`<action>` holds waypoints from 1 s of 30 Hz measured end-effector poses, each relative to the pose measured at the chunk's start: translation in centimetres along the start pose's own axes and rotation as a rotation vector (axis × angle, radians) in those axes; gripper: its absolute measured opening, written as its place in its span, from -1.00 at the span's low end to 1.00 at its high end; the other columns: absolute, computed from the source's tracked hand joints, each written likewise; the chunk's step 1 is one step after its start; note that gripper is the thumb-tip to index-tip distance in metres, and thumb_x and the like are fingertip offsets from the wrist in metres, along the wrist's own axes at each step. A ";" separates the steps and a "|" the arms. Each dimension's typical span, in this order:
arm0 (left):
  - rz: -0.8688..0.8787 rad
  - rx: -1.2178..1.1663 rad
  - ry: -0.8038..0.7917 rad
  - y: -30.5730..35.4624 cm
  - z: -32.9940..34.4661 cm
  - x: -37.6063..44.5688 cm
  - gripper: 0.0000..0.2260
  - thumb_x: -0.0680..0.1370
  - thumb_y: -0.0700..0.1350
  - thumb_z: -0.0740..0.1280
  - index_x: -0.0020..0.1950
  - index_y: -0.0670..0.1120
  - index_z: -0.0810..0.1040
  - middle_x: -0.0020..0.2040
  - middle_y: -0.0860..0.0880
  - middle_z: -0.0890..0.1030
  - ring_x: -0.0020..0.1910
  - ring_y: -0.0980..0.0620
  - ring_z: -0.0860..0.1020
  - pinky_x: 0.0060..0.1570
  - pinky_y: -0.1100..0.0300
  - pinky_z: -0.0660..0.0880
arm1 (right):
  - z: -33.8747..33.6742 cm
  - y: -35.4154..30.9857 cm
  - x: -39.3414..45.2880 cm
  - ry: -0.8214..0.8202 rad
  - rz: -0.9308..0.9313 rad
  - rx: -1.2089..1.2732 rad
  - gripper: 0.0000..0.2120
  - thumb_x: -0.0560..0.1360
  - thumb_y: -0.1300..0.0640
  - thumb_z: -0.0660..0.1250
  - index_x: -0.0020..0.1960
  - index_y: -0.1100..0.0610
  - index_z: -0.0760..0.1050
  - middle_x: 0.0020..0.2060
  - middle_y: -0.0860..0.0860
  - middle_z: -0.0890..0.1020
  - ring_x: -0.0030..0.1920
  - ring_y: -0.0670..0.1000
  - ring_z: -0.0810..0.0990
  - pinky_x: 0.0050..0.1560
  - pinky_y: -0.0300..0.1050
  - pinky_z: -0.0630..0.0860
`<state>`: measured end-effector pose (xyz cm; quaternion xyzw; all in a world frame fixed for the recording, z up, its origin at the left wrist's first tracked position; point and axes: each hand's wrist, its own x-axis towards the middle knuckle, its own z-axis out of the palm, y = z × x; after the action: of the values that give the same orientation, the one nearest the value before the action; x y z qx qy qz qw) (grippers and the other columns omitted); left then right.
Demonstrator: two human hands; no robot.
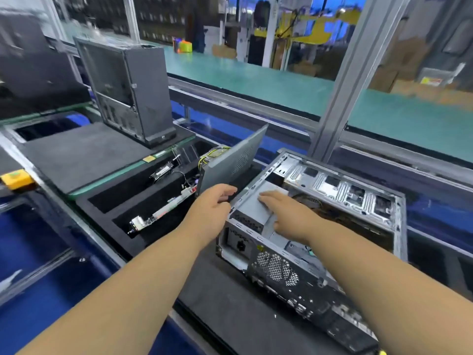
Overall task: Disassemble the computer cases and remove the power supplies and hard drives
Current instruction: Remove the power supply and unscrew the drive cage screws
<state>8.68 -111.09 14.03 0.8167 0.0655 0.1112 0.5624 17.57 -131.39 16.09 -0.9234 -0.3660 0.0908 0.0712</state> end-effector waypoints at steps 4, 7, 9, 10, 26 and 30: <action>0.036 0.250 -0.055 0.4 0.4 1.9 -0.59 0.52 -0.22 0.28 0.33 0.09 0.50 0.31 0.11 0.47 0.27 0.13 0.45 0.28 0.15 0.39 | -0.2 0.3 0.1 0.042 -0.006 -0.019 -0.28 0.48 0.38 0.25 0.58 0.06 0.19 0.57 -0.04 0.19 0.52 0.01 0.20 0.43 -0.19 0.17; 0.083 0.386 -0.116 0.5 0.8 3.3 -0.57 0.51 -0.19 0.28 0.37 0.07 0.46 0.33 0.09 0.43 0.24 0.10 0.45 0.18 0.19 0.38 | -0.2 0.2 0.2 0.064 -0.008 -0.035 -0.29 0.46 0.39 0.26 0.56 0.06 0.22 0.54 -0.06 0.24 0.49 0.00 0.26 0.37 -0.19 0.26; 0.128 0.456 -0.156 0.6 1.2 4.0 -0.56 0.52 -0.20 0.28 0.38 0.05 0.45 0.34 0.06 0.44 0.24 0.06 0.46 0.19 0.17 0.39 | -0.2 0.1 0.1 0.078 -0.011 -0.048 -0.29 0.45 0.39 0.26 0.56 0.06 0.24 0.53 -0.05 0.26 0.47 0.01 0.29 0.34 -0.18 0.30; 0.150 0.485 -0.173 0.6 1.4 4.3 -0.56 0.52 -0.21 0.28 0.39 0.04 0.44 0.35 0.04 0.44 0.26 0.04 0.45 0.22 0.14 0.40 | -0.1 0.1 0.1 0.085 -0.016 -0.059 -0.30 0.45 0.39 0.27 0.56 0.07 0.24 0.53 -0.04 0.27 0.46 0.02 0.31 0.33 -0.18 0.31; 0.368 0.603 -0.264 -0.5 0.5 5.9 -0.68 0.63 -0.15 0.16 0.38 -0.01 0.46 0.29 0.05 0.50 0.27 0.03 0.37 0.24 0.13 0.42 | 2.7 0.5 -0.4 0.204 0.016 -0.191 -0.28 0.42 0.21 0.39 0.54 0.12 0.25 0.43 0.02 0.36 0.39 0.08 0.34 0.41 -0.10 0.32; 0.390 0.668 -0.281 -0.5 0.5 5.8 -0.68 0.62 -0.19 0.14 0.35 -0.02 0.44 0.25 0.04 0.48 0.23 0.02 0.34 0.17 0.10 0.44 | 3.3 1.0 -0.8 0.244 0.047 -0.120 -0.32 0.37 0.32 0.39 0.48 0.16 0.36 0.38 0.06 0.44 0.36 0.14 0.40 0.33 0.01 0.44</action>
<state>14.45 -110.03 13.98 0.9587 -0.1357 0.0756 0.2383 16.94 -132.44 12.77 -0.9385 -0.3378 -0.0428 0.0578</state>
